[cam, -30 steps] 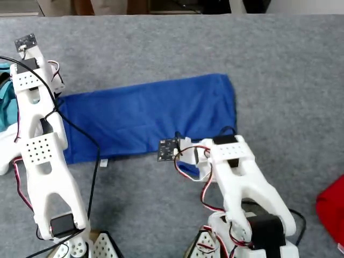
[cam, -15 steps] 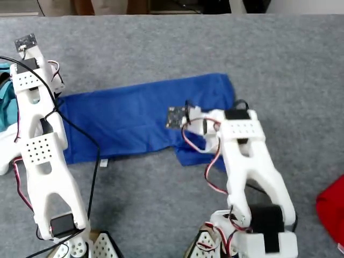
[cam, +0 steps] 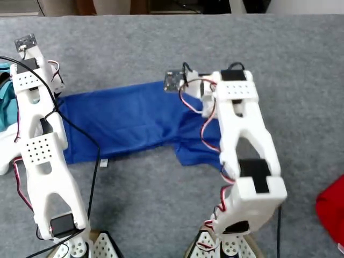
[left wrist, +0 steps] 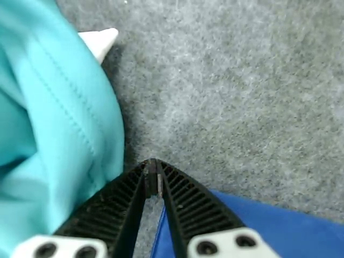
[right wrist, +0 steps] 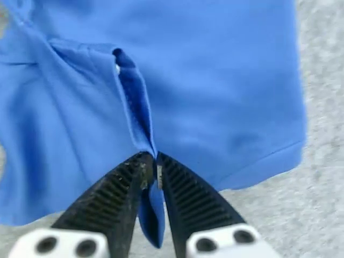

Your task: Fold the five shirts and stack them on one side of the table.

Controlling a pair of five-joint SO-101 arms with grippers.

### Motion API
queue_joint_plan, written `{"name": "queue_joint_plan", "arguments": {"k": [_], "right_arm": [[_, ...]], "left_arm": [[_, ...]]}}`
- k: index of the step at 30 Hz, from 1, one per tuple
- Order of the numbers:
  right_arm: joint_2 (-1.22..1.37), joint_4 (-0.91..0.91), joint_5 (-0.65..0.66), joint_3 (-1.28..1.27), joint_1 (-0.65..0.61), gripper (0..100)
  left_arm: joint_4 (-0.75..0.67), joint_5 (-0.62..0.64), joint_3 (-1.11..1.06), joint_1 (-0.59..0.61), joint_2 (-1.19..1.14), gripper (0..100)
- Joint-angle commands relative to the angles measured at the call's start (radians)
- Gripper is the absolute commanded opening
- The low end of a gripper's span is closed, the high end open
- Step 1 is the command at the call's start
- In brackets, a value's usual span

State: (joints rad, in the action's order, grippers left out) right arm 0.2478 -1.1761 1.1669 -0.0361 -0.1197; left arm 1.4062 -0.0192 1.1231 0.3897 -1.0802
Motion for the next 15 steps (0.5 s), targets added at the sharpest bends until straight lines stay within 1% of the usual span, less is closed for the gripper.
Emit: {"name": "queue_joint_plan", "arguments": {"k": [1,7,10,14,15], "right_arm": [[0.044,-0.009,0.009,0.142,-0.021,0.4],[0.088,-0.009,0.012,0.171,-0.068,0.4],[0.091,-0.006,0.038,0.173,-0.09,0.4],[0.093,-0.002,0.038,0.173,-0.09,0.8],[0.091,-0.002,0.038,0.173,-0.088,2.3]], "left_arm": [[-0.015,-0.002,0.003,0.012,0.018,2],[-0.017,-0.002,0.003,0.012,0.018,2],[-0.017,-0.002,0.003,0.012,0.018,2],[-0.017,-0.002,0.003,0.012,0.018,2],[-0.017,-0.002,0.003,0.012,0.018,2]]}}
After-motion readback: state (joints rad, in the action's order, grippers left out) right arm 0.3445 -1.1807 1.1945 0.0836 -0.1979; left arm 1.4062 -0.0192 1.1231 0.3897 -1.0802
